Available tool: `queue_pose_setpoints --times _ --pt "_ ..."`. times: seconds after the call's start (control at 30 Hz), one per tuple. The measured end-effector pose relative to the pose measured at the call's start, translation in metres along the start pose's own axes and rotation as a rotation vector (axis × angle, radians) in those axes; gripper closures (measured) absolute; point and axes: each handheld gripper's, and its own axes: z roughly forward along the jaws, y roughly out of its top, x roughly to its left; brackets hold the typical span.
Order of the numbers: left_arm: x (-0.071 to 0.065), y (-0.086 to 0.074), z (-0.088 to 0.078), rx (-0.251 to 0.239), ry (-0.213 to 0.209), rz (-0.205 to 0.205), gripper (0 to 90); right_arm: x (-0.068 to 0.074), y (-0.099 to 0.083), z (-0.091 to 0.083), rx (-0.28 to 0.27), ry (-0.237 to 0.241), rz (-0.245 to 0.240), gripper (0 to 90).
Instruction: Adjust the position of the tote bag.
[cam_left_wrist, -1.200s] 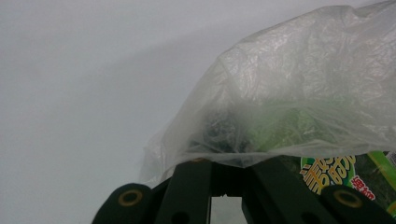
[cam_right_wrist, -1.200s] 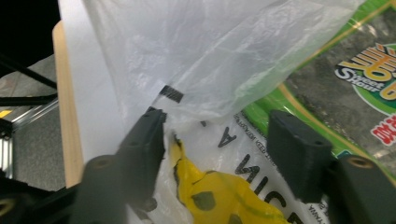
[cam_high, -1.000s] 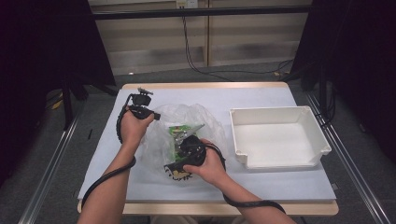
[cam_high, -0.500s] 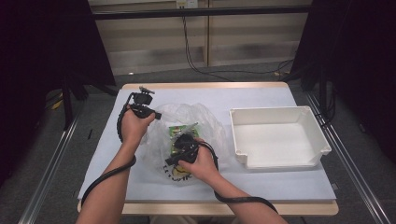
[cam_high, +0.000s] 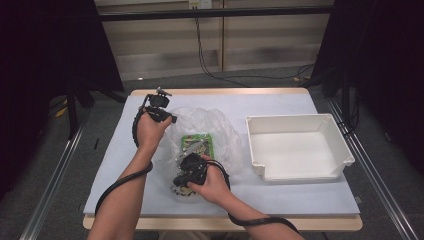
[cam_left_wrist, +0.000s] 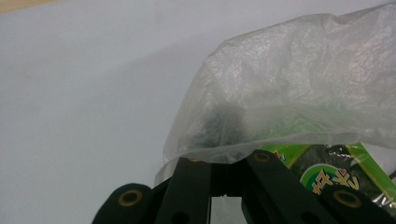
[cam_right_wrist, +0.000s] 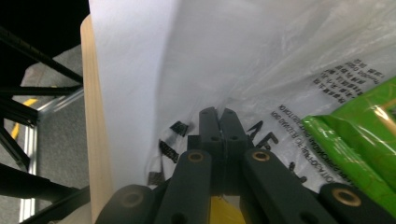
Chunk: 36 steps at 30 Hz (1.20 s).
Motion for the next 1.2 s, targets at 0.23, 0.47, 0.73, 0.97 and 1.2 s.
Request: queue_pose_setpoints --times 0.23,0.47,0.73,0.97,1.2 --pt "0.001 -0.003 0.005 0.002 -0.02 -0.027 90.0 -0.002 -0.005 -0.003 -0.016 0.001 0.019 81.4" --pt "-0.001 -0.011 -0.005 0.006 -0.076 -0.029 73.6 -0.007 -0.003 -0.021 -0.01 -0.071 0.004 57.4" --pt "-0.003 -0.017 -0.02 0.009 -0.122 -0.036 59.8 -0.014 -0.001 -0.054 -0.028 -0.146 -0.004 48.4" --pt "-0.005 -0.019 -0.035 0.02 -0.154 -0.017 57.9 -0.028 0.002 -0.072 -0.045 -0.182 0.002 49.0" --pt "-0.015 -0.022 -0.041 0.02 -0.18 -0.005 61.5 -0.035 0.005 -0.082 -0.057 -0.207 0.028 50.0"
